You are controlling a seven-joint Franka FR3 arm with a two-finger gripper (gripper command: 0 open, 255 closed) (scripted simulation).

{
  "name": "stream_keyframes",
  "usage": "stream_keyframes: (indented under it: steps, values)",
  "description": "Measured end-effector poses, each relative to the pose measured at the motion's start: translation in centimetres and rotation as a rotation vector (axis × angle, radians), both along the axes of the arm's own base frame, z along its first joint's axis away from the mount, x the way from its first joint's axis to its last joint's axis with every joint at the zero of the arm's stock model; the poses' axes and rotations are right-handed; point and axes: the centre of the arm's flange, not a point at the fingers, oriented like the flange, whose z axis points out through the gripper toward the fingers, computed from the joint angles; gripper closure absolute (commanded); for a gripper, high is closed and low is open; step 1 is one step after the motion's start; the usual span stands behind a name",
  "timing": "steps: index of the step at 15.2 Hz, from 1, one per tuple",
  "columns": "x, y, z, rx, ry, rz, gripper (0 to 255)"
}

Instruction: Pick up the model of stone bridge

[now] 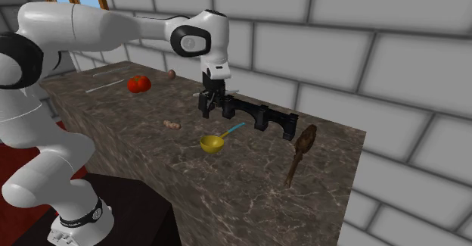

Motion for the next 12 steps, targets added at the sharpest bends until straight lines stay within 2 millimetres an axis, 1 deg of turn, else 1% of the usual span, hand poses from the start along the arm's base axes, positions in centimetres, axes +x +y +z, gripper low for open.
stream_keyframes:
  steps: [1, 5, 8, 10, 12]
  values:
    - [0.7, 1.4, -0.1, -0.002, -0.002, -0.011, 0]
    - [3.8, 5.8, 0.3, -0.01, -0.007, -0.059, 0]
    - [6.4, 8.7, 0.0, -0.017, -0.012, -0.096, 0]
    - [7.9, 10.8, 0.8, -0.021, -0.015, -0.119, 0]
    - [9.4, 12.4, 0.5, -0.025, -0.018, -0.141, 0]
